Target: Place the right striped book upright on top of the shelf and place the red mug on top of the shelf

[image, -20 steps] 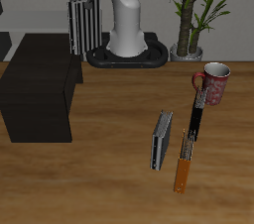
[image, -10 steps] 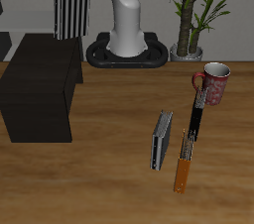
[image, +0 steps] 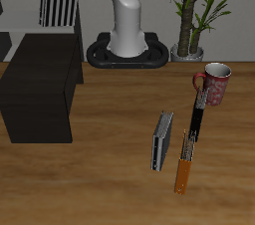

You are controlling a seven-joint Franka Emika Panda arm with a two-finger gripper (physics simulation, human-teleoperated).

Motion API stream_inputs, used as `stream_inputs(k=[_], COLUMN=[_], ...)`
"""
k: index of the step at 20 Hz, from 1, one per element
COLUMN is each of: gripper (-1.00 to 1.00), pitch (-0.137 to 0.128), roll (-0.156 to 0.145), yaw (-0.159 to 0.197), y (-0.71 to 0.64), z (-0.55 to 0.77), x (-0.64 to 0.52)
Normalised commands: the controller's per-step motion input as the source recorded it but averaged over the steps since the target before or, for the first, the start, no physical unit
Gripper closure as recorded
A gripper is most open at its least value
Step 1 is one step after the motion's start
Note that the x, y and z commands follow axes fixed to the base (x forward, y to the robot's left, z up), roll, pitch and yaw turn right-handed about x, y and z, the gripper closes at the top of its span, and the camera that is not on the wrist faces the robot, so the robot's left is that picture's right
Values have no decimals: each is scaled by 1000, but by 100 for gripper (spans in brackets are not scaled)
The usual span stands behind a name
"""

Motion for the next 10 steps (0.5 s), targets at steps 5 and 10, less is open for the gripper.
stream_inputs(k=[5, 10], gripper=[100, 100], pitch=[59, 43], roll=[-21, 37], yaw=[-103, -85], y=[-382, -274], z=[-90, -149], x=[-151, -174])
